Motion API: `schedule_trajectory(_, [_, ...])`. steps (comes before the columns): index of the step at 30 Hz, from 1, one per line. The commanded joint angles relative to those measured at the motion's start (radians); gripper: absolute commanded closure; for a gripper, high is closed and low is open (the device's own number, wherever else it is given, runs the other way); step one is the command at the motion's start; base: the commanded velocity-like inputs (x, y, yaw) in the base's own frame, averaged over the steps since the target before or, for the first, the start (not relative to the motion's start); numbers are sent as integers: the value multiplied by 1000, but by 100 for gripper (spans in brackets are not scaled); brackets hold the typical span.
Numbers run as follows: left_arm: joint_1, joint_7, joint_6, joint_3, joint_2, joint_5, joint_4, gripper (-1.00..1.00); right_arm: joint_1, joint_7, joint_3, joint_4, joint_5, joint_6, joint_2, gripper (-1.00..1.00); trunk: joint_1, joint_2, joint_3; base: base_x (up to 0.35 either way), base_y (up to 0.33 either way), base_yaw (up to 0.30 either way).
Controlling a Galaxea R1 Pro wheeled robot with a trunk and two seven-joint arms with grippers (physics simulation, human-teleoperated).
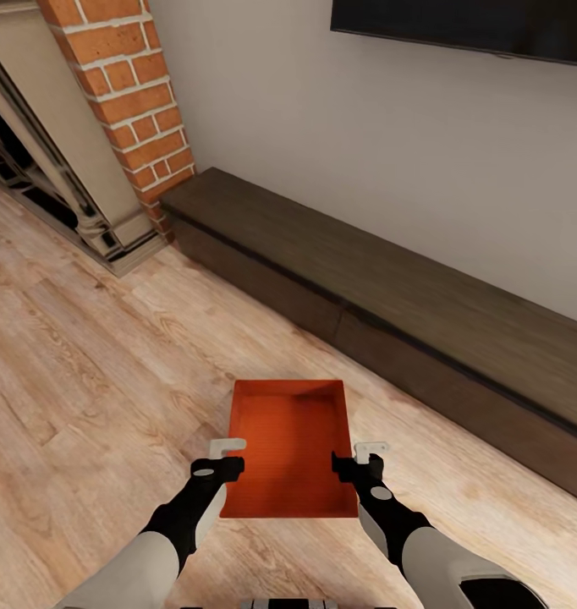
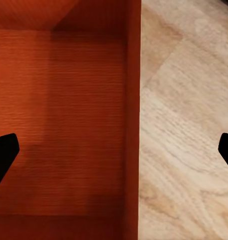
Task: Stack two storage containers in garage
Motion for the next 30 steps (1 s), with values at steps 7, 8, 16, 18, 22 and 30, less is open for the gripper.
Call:
schedule_trajectory(7, [0,8,6,-7,1,6,2,-100,0,-7,-1,16,7,-3,2,-100,27,-49,-23,0,0,0])
schedule_trajectory(8, [0,7,6,-7,1,6,3,-100,0,-7,-1,19,7,-4,2,-100,31,-56,-26,0,0,0])
schedule_trajectory(16, [0,7,6,-7,1,7,1,-100,0,-8,-2,88,-5,-36,3,-100,61,-112,-51,0,0,0])
schedule_trajectory(18, [0,8,6,-7,1,7,-2,-100,0,-8,-2,99,-3,-38,3,-100,69,-126,-57,0,0,0])
schedule_trajectory(22, [0,8,6,-7,1,6,-3,-100,0,-8,-2,100,2,-39,0,-100,84,-154,-70,0,0,0])
schedule_trajectory(30, [0,10,6,-7,1,5,-4,-100,0,-8,-2,99,7,-39,0,-100,100,-182,-82,0,0,0])
